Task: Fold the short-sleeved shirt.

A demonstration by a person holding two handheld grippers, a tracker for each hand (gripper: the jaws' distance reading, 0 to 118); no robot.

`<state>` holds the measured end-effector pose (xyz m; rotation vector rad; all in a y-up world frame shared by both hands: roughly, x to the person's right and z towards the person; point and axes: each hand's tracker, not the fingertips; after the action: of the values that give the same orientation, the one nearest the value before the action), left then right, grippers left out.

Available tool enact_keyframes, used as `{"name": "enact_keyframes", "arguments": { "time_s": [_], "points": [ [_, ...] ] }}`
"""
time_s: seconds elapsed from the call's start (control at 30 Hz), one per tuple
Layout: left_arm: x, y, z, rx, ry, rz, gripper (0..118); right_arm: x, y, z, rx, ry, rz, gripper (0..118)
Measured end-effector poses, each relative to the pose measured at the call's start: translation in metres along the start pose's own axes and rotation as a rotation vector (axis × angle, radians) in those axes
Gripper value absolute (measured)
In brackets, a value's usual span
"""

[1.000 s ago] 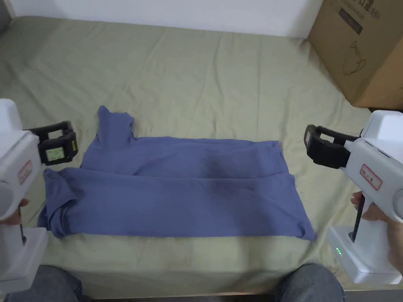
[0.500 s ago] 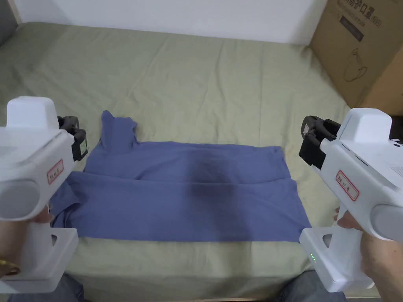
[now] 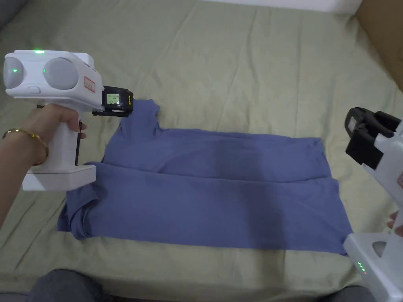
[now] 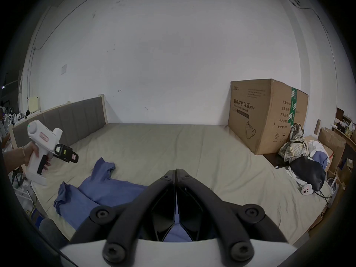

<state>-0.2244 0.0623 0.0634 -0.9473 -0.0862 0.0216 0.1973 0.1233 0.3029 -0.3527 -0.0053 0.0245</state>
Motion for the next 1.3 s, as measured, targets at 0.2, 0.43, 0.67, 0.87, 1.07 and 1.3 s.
{"name": "enact_keyframes", "arguments": {
  "time_s": [0.2,0.43,0.67,0.87,1.07,1.3],
  "points": [
    [-0.007,0.004,-0.085,-0.159,0.085,0.07,117,0.005,-0.01,-0.03,-0.068,-0.023,0.021,0],
    [0.011,-0.009,-0.129,-0.182,0.109,0.039,46,0.013,-0.029,-0.053,-0.149,-0.048,0.024,0],
    [0.018,-0.015,-0.114,-0.166,0.095,-0.007,0,0.019,-0.035,-0.058,-0.185,-0.052,0.012,0],
    [0.017,-0.014,-0.055,0.014,0.004,0.06,0,0.036,-0.014,-0.084,-0.233,-0.043,0.009,0],
    [0.018,-0.023,-0.025,0.06,-0.025,0.052,0,0.07,0.003,-0.16,-0.467,-0.016,-0.103,79],
    [0.004,-0.022,-0.029,0.078,-0.059,0.121,0,0.095,-0.031,-0.253,-0.692,-0.132,-0.109,114]
  ]
}}
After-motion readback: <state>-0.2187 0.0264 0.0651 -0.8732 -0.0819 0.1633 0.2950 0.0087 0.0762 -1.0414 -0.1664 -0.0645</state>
